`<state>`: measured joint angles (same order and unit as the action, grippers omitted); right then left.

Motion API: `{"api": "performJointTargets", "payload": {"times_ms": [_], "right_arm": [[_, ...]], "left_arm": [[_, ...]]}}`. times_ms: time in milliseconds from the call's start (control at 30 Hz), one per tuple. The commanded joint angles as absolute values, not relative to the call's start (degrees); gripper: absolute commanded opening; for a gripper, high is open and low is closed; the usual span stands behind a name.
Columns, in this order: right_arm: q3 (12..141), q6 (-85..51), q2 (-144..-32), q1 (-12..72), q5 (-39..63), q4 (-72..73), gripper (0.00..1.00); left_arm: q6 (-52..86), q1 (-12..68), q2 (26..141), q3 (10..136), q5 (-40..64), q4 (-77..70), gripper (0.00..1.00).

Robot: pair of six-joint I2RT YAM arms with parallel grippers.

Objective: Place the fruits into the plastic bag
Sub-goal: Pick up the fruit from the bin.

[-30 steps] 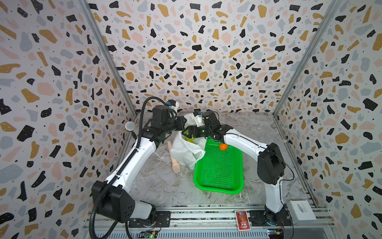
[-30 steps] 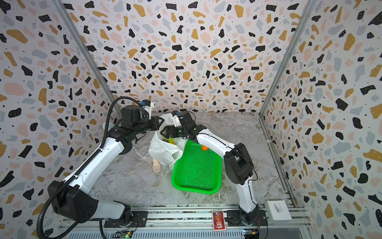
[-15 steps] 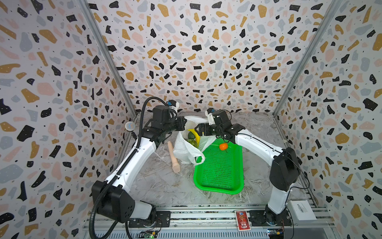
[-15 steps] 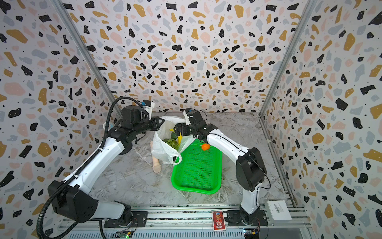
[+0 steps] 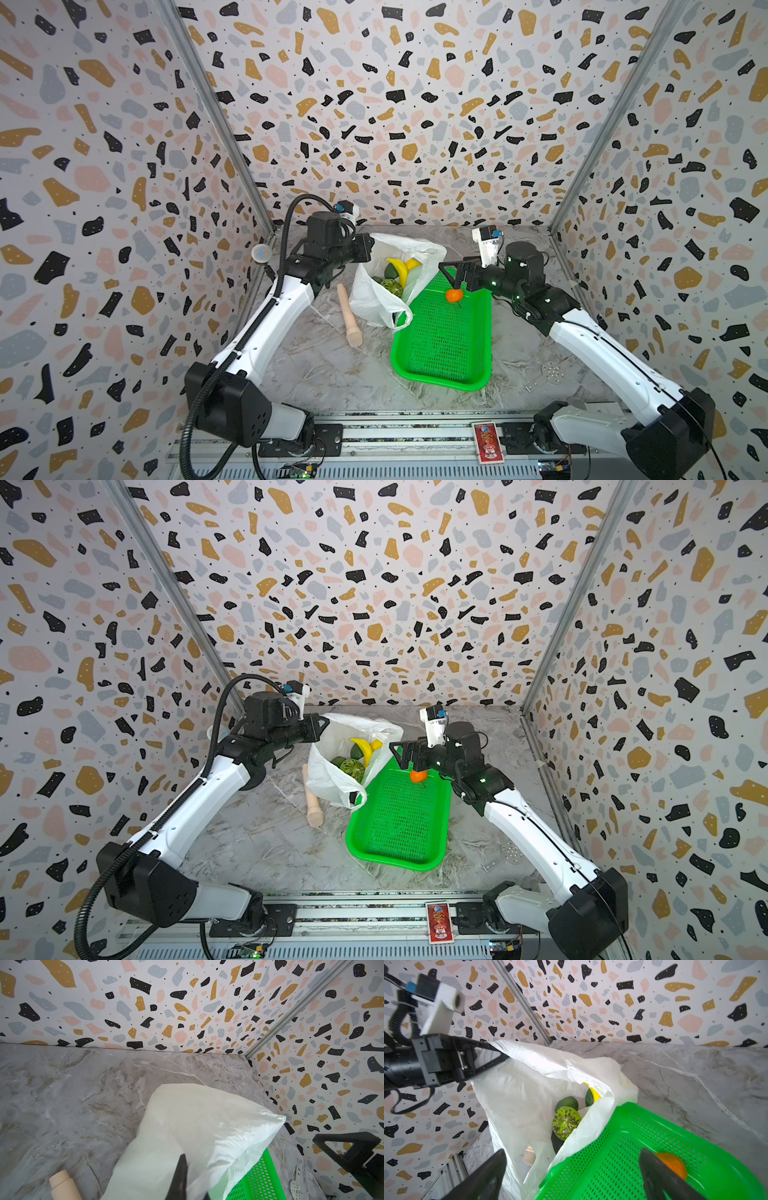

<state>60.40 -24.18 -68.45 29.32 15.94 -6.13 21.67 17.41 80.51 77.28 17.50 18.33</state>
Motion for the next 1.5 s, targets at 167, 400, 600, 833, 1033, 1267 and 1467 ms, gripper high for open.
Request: {"api": "performJointTargets", "payload": {"times_ms": [167,400,600,833,1033,1267,1467], "right_arm": [[61.8,-28.0,-79.7,28.9,5.5,-20.6,0.97],[62.2,-25.8,-87.7,28.8,-1.1,-19.4,0.92],[69.5,-20.5,-98.3,28.9,-5.0,-22.9,0.91],[74.6,-17.6,-105.4,28.9,-6.8,-23.0,0.8],[72.9,-17.7,-107.0,28.9,-6.6,-20.3,0.7],[72.0,-17.1,-106.3,28.8,-6.1,-18.1,0.5],[69.0,-17.6,-98.5,28.7,-2.2,-17.3,0.32]], "left_arm": [[21.0,17.5,81.0,78.5,17.2,17.2,0.0],[21.0,17.5,80.6,77.8,16.9,17.1,0.0],[21.0,17.5,80.8,78.1,17.0,17.1,0.0],[21.1,17.4,80.9,78.1,17.0,17.1,0.0],[21.1,17.5,81.2,78.1,17.1,17.1,0.0],[21.1,17.5,81.2,78.1,17.1,17.2,0.0],[20.9,17.5,80.9,77.8,16.7,17.2,0.0]]}}
